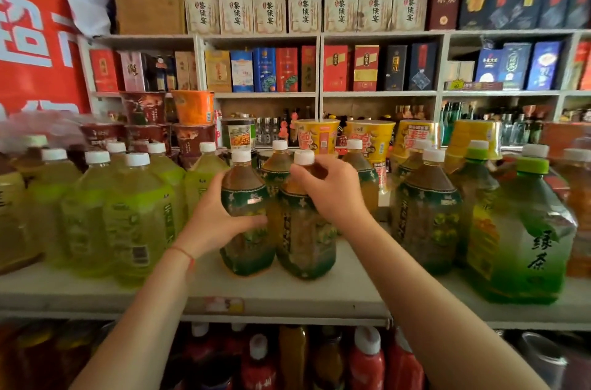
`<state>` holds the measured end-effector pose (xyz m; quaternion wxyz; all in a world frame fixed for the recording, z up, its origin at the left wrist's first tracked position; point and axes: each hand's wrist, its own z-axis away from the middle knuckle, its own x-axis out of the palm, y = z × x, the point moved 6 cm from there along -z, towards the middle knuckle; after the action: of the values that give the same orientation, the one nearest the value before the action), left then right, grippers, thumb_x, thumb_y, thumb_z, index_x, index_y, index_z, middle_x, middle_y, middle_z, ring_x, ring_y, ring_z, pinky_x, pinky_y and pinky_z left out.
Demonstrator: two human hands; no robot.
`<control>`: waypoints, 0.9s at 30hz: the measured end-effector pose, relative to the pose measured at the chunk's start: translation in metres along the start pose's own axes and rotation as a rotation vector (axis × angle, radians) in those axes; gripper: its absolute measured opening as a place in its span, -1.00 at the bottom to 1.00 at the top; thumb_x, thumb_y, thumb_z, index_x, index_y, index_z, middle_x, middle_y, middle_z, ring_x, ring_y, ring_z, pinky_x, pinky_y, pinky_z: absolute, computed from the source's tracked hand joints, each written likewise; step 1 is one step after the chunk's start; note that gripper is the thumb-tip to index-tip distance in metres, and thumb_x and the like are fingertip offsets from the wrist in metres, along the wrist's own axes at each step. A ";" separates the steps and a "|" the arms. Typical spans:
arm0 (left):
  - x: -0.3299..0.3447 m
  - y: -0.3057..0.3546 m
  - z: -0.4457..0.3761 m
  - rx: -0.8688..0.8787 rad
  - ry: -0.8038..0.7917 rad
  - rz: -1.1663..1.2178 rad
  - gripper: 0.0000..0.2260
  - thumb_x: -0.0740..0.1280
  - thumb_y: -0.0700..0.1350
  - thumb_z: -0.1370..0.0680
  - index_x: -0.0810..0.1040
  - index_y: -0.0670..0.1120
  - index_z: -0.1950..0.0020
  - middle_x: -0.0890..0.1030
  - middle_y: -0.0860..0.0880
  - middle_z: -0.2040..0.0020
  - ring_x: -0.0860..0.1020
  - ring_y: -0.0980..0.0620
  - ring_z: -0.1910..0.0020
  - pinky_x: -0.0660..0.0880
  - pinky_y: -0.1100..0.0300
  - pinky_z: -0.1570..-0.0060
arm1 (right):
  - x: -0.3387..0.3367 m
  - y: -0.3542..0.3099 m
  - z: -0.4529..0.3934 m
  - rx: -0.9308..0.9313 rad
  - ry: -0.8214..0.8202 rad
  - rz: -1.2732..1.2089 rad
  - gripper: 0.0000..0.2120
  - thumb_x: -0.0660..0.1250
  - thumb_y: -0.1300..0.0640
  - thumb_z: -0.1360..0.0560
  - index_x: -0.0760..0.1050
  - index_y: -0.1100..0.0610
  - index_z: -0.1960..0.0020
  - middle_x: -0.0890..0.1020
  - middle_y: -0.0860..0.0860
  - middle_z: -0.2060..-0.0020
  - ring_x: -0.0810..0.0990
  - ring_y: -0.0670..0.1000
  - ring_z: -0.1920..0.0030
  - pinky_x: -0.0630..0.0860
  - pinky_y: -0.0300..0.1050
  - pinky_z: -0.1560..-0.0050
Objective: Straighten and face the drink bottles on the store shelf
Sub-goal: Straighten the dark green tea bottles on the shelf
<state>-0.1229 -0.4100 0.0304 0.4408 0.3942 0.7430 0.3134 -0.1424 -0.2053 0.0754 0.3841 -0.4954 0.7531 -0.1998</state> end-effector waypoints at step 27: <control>-0.015 0.052 -0.021 0.313 0.459 -0.478 -0.76 0.29 -0.03 -0.63 0.53 -0.04 -0.28 0.52 0.09 0.10 0.52 0.04 0.14 0.41 0.21 0.29 | 0.073 0.028 -0.126 0.101 -0.358 0.355 -0.61 0.34 -0.19 -0.54 0.52 0.17 0.09 0.52 0.04 0.26 0.46 -0.01 0.25 0.35 -0.13 0.24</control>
<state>-0.1212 -0.4000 0.0877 0.2578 0.1918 0.9326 0.1643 -0.2727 -0.2687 0.1070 0.5646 -0.3630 0.7374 -0.0757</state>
